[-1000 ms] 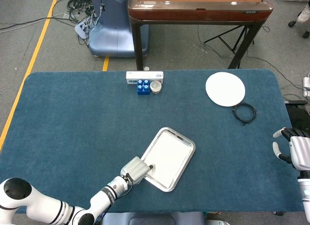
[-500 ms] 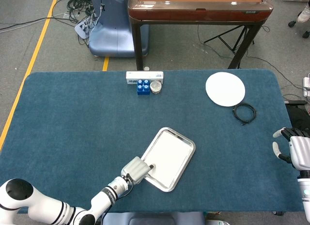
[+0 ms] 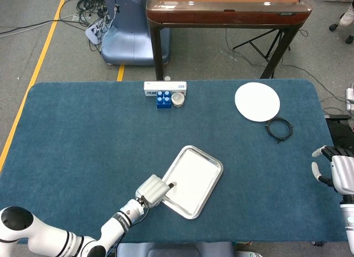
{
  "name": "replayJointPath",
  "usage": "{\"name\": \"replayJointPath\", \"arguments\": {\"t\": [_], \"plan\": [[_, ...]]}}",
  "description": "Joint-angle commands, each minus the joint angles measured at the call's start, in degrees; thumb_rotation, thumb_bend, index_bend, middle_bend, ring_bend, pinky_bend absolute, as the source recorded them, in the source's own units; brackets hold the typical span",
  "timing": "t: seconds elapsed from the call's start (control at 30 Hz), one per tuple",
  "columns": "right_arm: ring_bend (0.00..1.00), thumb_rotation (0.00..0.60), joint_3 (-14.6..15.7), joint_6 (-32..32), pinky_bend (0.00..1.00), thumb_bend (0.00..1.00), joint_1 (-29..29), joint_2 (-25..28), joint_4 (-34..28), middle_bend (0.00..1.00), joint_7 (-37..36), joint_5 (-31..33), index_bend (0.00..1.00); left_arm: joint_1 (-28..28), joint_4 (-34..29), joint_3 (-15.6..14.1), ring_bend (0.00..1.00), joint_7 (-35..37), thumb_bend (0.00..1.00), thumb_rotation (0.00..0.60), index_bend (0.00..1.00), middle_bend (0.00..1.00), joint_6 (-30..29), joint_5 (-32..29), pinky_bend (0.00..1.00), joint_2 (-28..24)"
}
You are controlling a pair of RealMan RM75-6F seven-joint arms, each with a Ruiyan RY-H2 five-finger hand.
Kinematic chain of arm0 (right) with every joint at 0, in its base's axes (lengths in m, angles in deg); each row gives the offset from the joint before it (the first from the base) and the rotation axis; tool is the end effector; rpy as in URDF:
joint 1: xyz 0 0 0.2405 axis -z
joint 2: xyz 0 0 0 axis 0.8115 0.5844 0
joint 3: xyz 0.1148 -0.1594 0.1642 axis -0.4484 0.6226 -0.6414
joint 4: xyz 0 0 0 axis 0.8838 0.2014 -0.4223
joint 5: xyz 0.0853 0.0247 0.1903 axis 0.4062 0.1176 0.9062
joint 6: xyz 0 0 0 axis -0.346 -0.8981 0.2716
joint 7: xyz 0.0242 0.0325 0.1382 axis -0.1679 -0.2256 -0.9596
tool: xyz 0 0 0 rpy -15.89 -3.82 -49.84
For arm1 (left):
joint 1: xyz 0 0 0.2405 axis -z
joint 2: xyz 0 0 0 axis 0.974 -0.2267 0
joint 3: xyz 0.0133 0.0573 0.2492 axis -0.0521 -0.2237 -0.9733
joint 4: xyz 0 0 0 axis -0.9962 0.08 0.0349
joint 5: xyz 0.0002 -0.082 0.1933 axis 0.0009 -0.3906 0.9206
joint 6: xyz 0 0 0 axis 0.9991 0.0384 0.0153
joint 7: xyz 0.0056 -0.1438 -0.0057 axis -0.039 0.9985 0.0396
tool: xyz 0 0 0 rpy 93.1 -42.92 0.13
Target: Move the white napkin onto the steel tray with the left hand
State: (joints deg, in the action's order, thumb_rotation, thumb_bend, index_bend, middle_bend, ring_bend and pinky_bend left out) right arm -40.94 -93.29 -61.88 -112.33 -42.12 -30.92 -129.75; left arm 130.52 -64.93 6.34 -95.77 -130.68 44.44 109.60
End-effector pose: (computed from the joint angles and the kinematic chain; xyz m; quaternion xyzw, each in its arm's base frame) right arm -0.3374 -0.2140 0.1841 0.5616 -0.4058 0.3567 0.6267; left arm -0.0756 0.2496 -0.0811 -0.8687 -0.2621 -0.2766 0.3164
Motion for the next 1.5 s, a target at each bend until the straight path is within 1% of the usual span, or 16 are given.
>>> {"name": "replayJointPath", "arguments": {"t": [0.03, 0.2, 0.3, 0.47, 0.53, 0.63, 0.67, 0.73, 0.83, 0.93, 1.0, 1.07, 1.17, 1.27, 1.37, 1.5], "plan": [[0.28, 0.600, 0.0, 0.0, 0.29, 0.43, 0.0, 0.0, 0.0, 0.40, 0.1, 0.0, 0.45, -1.1, -0.6, -0.3, 0.85, 1.0, 0.75, 0.600, 0.20, 1.00, -1.0, 1.5, 0.97, -1.8], [0.28, 0.600, 0.1, 0.3, 0.29, 0.43, -0.2, -0.3, 0.0, 0.40, 0.6, 0.1, 0.45, -3.0, -1.2, -0.2, 0.78, 2.8, 0.75, 0.600, 0.17, 1.00, -2.8, 2.7, 0.93, -5.0], [0.28, 0.600, 0.1, 0.5, 0.29, 0.43, -0.2, -0.4, 0.1, 0.40, 0.9, 0.3, 0.45, -4.9, -1.6, -0.1, 0.74, 5.8, 0.75, 0.600, 0.16, 0.97, -4.4, 4.4, 0.91, -7.9], [0.28, 0.600, 0.1, 0.5, 0.29, 0.43, -0.2, -0.4, 0.0, 0.40, 1.2, 0.5, 0.45, -9.0, -1.1, -0.6, 0.68, 10.4, 0.67, 0.600, 0.17, 0.90, -8.1, 7.1, 0.91, -12.5], [0.28, 0.600, 0.0, 0.4, 0.29, 0.43, -0.2, -0.5, 0.0, 0.40, 1.3, 0.6, 0.45, -11.0, -0.9, -1.0, 0.66, 12.3, 0.64, 0.600, 0.17, 0.84, -9.9, 7.9, 0.90, -14.4], [0.28, 0.600, 0.0, 0.5, 0.28, 0.43, -0.2, -0.6, 0.1, 0.40, 1.7, 0.8, 0.45, -14.3, 0.1, -1.9, 0.62, 15.1, 0.54, 0.600, 0.17, 0.74, -13.0, 10.1, 0.87, -17.3], [0.28, 0.600, 0.0, 0.5, 0.28, 0.43, -0.3, -0.7, 0.0, 0.40, 1.8, 0.8, 0.45, -15.2, 0.2, -2.2, 0.60, 15.6, 0.52, 0.600, 0.17, 0.69, -13.8, 10.6, 0.84, -18.1], [0.28, 0.600, 0.1, 0.5, 0.29, 0.43, -0.3, -0.9, 0.0, 0.40, 2.3, 0.8, 0.45, -17.2, 0.3, -2.3, 0.54, 16.6, 0.51, 0.600, 0.17, 0.61, -15.6, 10.9, 0.80, -19.9], [0.28, 0.600, 0.3, 0.4, 0.29, 0.43, -0.3, -1.1, -0.1, 0.40, 3.1, 0.5, 0.45, -20.0, -1.1, -2.1, 0.43, 18.3, 0.50, 0.600, 0.17, 0.47, -17.8, 10.4, 0.70, -22.6], [0.28, 0.600, 0.4, 0.0, 0.29, 0.43, -0.3, -1.3, -0.3, 0.40, 3.6, 0.3, 0.45, -23.3, -2.4, -2.3, 0.35, 21.0, 0.50, 0.600, 0.17, 0.35, -20.3, 10.8, 0.58, -25.0], [0.28, 0.600, 0.5, -0.3, 0.29, 0.43, -0.2, -1.3, -0.5, 0.40, 3.8, 0.0, 0.45, -25.7, -2.7, -3.5, 0.30, 22.3, 0.50, 0.600, 0.17, 0.29, -21.6, 11.7, 0.49, -26.7], [0.28, 0.600, 0.6, -0.5, 0.28, 0.43, -0.1, -1.3, -0.7, 0.40, 4.0, -0.3, 0.45, -27.4, -3.2, -5.0, 0.27, 23.0, 0.50, 0.600, 0.17, 0.25, -21.5, 12.0, 0.44, -28.6], [0.28, 0.600, 0.8, -0.6, 0.29, 0.42, 0.0, -1.1, -0.9, 0.39, 4.1, -0.6, 0.45, -29.8, -3.5, -6.2, 0.23, 24.3, 0.50, 0.600, 0.17, 0.20, -21.7, 12.5, 0.39, -30.3], [0.28, 0.600, 1.1, -0.8, 0.28, 0.37, 0.1, -1.2, -1.2, 0.39, 4.8, -1.1, 0.45, -32.8, -3.2, -7.1, 0.20, 25.8, 0.50, 0.600, 0.17, 0.18, -23.4, 13.7, 0.36, -31.4], [0.27, 0.600, 1.4, -1.3, 0.29, 0.33, 0.1, -1.3, -1.5, 0.39, 5.4, -2.0, 0.45, -35.3, -2.7, -6.8, 0.20, 27.7, 0.50, 0.600, 0.17, 0.18, -25.7, 15.5, 0.35, -31.6], [0.27, 0.600, 2.1, -2.1, 0.29, 0.30, 0.4, -1.4, -2.0, 0.39, 6.2, -3.5, 0.45, -38.8, -2.2, -5.5, 0.20, 31.0, 0.50, 0.600, 0.18, 0.18, -29.4, 17.5, 0.34, -31.6]]}}
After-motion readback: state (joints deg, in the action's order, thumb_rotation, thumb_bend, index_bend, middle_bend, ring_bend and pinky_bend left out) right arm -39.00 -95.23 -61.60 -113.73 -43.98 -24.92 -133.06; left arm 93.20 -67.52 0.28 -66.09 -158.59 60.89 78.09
